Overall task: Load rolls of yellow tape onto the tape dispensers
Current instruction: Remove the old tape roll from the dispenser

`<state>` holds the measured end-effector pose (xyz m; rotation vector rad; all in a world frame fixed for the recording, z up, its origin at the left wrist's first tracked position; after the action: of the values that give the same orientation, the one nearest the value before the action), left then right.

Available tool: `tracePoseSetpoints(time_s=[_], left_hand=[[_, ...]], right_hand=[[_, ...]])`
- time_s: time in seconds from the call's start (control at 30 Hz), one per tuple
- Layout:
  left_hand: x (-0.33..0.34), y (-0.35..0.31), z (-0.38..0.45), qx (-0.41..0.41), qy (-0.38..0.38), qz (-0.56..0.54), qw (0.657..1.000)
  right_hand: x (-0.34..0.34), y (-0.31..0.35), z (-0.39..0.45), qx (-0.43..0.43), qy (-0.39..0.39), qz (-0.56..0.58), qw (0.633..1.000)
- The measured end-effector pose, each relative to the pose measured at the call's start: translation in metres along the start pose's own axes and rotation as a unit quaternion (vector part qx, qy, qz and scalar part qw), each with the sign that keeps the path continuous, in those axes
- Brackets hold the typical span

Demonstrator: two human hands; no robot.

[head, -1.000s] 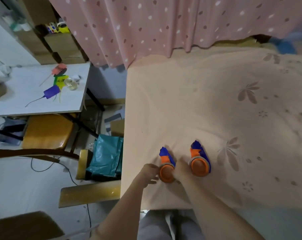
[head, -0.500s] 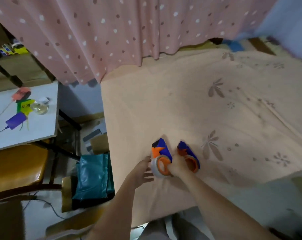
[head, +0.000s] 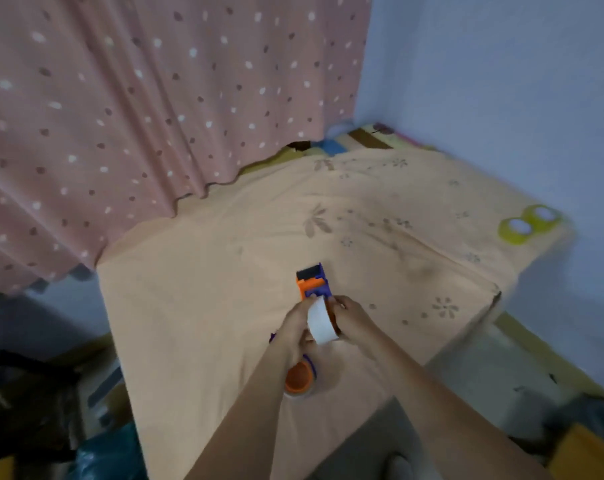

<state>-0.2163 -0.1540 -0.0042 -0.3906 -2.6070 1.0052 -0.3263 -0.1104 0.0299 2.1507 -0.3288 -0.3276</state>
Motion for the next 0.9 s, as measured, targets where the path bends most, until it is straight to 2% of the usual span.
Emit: tracePoseSetpoints(time_s=[0.03, 0.1, 0.23, 0.53, 0.67, 0.9], left_hand=[[0.015, -0.005, -0.002, 0.014, -0.021, 0.004, 1.0], [0.061, -0.016, 0.001, 0.042, -0.015, 0.031, 0.999], [0.155, -0.024, 0.012, 0.013, -0.048, 0.083, 0.995], [0.335, -0.018, 0.026, 0.051, 0.05, 0.113, 0.991], [0.393, -0.022, 0.038, 0.041, 0.067, 0.134, 0.988], [0.461, -0.035, 0.077, 0.006, 0.076, 0.124, 0.989]], right_hand=[[-0.017, 0.003, 0.002, 0.008, -0.01, 0.02, 1.0], [-0.053, 0.009, 0.004, 0.021, -0.021, 0.045, 0.999], [-0.14, 0.007, 0.012, -0.003, -0.004, 0.036, 0.999], [-0.316, -0.005, 0.012, -0.02, -0.059, 0.072, 0.995], [-0.374, -0.009, 0.017, -0.039, -0.115, 0.081, 0.989], [-0.444, -0.001, 0.057, -0.023, -0.147, 0.076, 0.986]])
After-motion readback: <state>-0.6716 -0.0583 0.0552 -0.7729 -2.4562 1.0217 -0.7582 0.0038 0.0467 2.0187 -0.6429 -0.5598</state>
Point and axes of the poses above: each hand's wrist, its own z-axis towards the middle knuckle, its own x-axis out of the palm, y = z × x, the point moved 4 cm from there along z, towards the middle knuckle, and after that the axes turned 6 degrees about z, right-handed, at the moved point
